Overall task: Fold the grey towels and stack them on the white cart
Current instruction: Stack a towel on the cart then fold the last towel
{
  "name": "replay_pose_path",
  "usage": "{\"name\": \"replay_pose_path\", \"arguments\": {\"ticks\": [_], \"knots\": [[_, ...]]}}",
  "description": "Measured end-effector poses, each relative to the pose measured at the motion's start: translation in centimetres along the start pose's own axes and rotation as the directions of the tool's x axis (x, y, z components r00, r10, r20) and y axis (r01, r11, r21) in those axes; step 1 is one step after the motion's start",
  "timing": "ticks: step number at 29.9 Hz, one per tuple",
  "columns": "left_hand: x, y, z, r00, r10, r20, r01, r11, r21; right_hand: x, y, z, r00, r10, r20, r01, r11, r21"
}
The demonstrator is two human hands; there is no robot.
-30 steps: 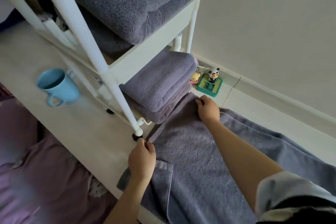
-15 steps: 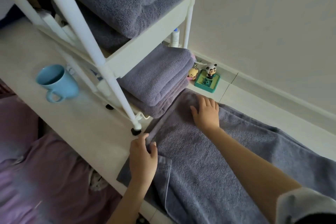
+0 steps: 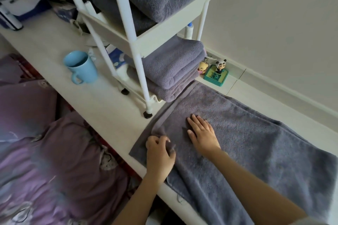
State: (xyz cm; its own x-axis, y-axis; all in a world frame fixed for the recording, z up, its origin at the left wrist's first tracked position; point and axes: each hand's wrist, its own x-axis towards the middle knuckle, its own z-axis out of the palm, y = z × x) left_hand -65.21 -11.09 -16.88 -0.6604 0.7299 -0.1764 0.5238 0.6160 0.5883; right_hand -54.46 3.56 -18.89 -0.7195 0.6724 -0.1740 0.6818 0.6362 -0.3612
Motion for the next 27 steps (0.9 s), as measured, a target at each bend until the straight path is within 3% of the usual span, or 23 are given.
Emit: {"name": "replay_pose_path", "arguments": {"ticks": [3, 8, 12, 17, 21, 23, 25, 27], "knots": [[0.2, -1.2, -1.8, 0.986, -0.142, -0.086, 0.123, 0.972, -0.199, -2.0, -0.1, -0.1, 0.993, 0.069, -0.091, -0.068, 0.998, 0.013], [0.2, -4.0, -3.3, 0.98, -0.116, -0.164, 0.141, 0.979, 0.15, -9.0, 0.4, 2.1, 0.957, 0.238, -0.166, -0.245, 0.969, -0.027], [0.1, -1.7, -1.8, 0.999, 0.039, 0.009, -0.04, 0.987, 0.159, -14.5, 2.8, 2.3, 0.931, 0.35, -0.106, -0.36, 0.927, -0.107], [-0.9, 2.1, 1.1, 0.966, 0.185, 0.182, -0.225, 0.946, 0.234, -18.2, 8.3, 0.4, 0.909, 0.416, -0.032, -0.412, 0.881, -0.235], [-1.7, 5.5, 3.0, 0.853, 0.337, 0.398, -0.454, 0.856, 0.248, -20.2, 14.2, -3.7, 0.856, 0.511, -0.074, -0.489, 0.757, -0.433], [-2.8, 7.8, 4.4, 0.728, 0.382, 0.569, -0.538, 0.833, 0.128, -21.6, 16.4, -5.7, 0.713, 0.693, -0.107, -0.66, 0.61, -0.438], [-4.0, 9.9, 6.2, 0.611, 0.437, 0.66, -0.624, 0.779, 0.062, -22.2, 16.4, -6.9, 0.558, 0.815, -0.158, -0.806, 0.487, -0.337], [-4.8, 11.6, 7.7, 0.562, 0.512, 0.65, -0.718, 0.692, 0.075, -22.4, 14.6, -6.4, 0.526, 0.833, -0.168, -0.847, 0.497, -0.189]]}}
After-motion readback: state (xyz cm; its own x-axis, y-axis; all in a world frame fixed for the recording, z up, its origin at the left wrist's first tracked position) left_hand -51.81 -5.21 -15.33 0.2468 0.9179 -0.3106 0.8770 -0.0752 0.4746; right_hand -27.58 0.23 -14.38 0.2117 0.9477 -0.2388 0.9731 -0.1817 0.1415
